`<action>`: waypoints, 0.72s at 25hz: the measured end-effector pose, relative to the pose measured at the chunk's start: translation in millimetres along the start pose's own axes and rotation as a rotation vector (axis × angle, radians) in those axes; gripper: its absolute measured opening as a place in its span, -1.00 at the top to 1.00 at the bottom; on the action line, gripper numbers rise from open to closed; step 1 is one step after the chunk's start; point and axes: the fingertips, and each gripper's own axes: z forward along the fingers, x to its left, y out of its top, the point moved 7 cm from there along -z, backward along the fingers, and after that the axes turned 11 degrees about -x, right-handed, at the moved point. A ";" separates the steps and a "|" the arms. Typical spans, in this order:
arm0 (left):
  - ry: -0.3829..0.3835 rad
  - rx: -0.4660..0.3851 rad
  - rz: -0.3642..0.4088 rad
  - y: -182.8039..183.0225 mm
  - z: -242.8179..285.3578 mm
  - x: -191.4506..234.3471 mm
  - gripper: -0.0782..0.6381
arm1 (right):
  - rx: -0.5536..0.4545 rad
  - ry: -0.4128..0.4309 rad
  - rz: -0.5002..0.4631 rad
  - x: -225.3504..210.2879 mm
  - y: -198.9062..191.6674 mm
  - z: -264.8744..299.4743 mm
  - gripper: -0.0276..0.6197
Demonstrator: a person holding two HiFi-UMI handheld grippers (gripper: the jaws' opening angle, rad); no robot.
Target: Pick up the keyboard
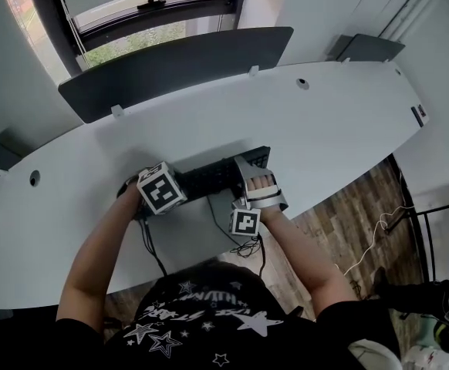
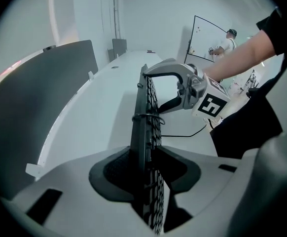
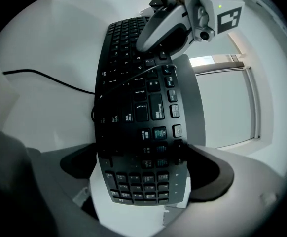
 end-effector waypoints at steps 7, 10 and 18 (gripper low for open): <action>-0.057 -0.034 -0.172 -19.7 -7.7 -9.6 0.45 | 0.047 -0.150 0.249 -11.3 -4.6 -20.2 -0.81; -0.069 -0.068 -0.226 -21.7 -12.4 -13.3 0.49 | 0.081 -0.200 0.402 -23.4 -9.3 -30.2 -0.81; -0.053 -0.078 -0.210 -34.0 -26.5 -24.2 0.52 | 0.114 -0.222 0.575 -20.1 2.6 -57.0 -0.81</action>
